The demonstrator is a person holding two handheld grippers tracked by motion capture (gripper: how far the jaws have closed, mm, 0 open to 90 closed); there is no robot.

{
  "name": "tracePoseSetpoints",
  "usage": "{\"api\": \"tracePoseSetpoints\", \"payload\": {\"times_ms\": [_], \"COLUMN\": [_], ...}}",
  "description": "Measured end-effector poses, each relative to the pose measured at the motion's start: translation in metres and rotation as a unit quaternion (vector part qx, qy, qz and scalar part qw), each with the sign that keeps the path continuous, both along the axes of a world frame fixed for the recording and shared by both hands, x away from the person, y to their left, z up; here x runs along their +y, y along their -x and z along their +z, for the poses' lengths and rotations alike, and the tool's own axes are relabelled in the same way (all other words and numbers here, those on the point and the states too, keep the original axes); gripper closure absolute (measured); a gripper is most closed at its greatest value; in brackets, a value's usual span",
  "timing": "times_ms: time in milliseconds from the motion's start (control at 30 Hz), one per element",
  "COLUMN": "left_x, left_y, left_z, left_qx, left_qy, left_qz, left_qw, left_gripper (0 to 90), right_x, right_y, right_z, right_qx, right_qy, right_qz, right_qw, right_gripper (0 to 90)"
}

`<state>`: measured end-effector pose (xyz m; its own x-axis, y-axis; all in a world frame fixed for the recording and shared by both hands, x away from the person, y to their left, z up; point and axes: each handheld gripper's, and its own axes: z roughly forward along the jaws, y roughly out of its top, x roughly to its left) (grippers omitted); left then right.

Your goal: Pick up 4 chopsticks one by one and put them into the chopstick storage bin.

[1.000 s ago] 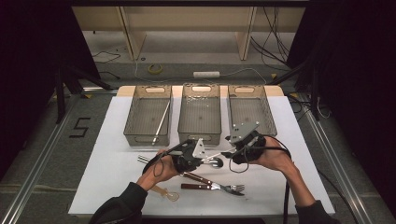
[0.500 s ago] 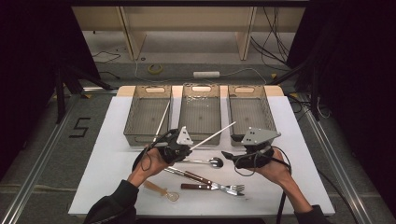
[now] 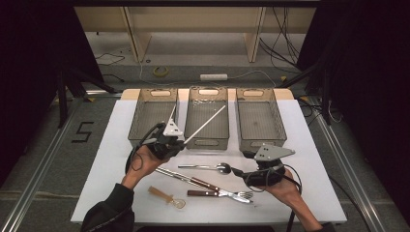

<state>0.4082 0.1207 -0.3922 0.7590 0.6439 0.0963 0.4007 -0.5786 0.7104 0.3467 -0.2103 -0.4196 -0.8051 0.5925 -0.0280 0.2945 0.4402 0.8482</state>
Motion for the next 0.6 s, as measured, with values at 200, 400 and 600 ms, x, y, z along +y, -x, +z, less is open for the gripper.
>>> {"api": "tracePoseSetpoints", "payload": {"times_ms": [200, 400, 600], "left_x": [0.02, 0.041, 0.061], "left_y": [-0.006, -0.02, -0.039], "left_z": [0.012, 0.019, 0.021], "left_qx": [-0.013, -0.019, -0.02], "left_qy": [0.021, 0.034, 0.051], "left_qz": [0.034, 0.072, 0.119], "left_qw": [0.9991, 0.9966, 0.9914], "left_gripper": [83.6, 83.6, 83.6], "right_x": [-0.007, -0.013, -0.013], "right_y": [0.007, 0.016, 0.024], "right_z": [-0.007, -0.01, -0.01], "right_qx": [0.018, 0.023, 0.025], "right_qy": [-0.019, -0.022, -0.03], "right_qz": [-0.008, -0.01, -0.004], "right_qw": [0.9996, 0.9994, 0.9992], "right_gripper": [30.9, 30.8, 29.9]}}
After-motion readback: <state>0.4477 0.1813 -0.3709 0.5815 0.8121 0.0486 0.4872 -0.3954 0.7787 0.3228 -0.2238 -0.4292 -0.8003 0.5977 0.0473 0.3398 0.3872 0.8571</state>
